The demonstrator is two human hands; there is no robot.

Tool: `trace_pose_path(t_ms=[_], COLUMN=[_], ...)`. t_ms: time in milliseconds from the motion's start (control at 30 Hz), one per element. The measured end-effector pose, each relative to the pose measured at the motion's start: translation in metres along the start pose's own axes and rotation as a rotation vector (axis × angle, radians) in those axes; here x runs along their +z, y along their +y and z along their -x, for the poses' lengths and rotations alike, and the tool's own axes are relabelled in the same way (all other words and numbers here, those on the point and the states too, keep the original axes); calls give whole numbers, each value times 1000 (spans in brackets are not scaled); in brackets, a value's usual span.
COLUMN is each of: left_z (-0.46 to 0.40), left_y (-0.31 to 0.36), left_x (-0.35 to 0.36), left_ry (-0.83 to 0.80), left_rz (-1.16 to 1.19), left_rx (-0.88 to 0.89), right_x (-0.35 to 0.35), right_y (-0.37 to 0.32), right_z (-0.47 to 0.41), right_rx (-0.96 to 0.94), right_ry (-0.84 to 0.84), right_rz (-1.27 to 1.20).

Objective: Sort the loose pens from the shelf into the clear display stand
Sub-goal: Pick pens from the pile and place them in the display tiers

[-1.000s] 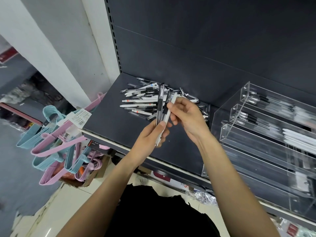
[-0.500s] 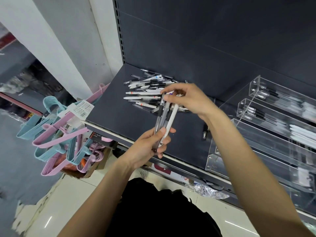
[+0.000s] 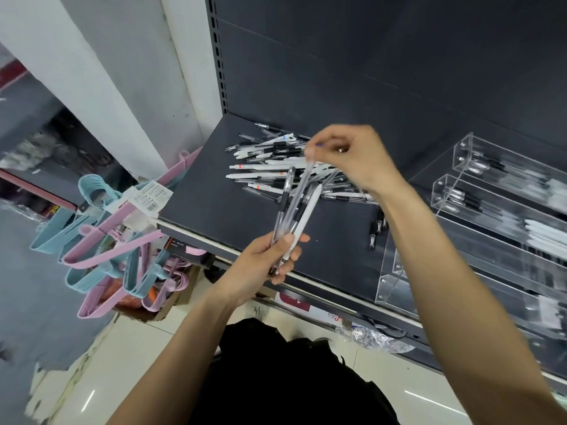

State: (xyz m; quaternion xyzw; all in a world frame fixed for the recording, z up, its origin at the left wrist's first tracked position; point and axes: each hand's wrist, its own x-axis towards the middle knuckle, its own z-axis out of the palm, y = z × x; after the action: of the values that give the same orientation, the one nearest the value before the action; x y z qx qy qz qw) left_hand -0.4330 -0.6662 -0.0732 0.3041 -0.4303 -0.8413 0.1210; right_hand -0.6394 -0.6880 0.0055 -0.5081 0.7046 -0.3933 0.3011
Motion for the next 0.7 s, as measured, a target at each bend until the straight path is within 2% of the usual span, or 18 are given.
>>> trace_pose_path(t_ms=[100,167,300,467,567,700], left_z=[0,-3,-15,-28,-34,-38], left_y=[-3,-2,9,21,26,27], left_x=[-3,-3,5,20,23,29], left_ry=[33,104,272,378,396,424], left_rz=[-10,71,261,235,262,263], left_rx=[-1,17,102,266,282,306], right_x=[-19,-21,18,78,96,106], right_y=[-4,-7,-1,10,13,14], right_z=[6,21,63,95,96,96], right_rx=[-10,16,102,218,229,183], right_ry=[255,368,451,536,617,633], right_rz=[-200,-371,-479,-629,-497,-233])
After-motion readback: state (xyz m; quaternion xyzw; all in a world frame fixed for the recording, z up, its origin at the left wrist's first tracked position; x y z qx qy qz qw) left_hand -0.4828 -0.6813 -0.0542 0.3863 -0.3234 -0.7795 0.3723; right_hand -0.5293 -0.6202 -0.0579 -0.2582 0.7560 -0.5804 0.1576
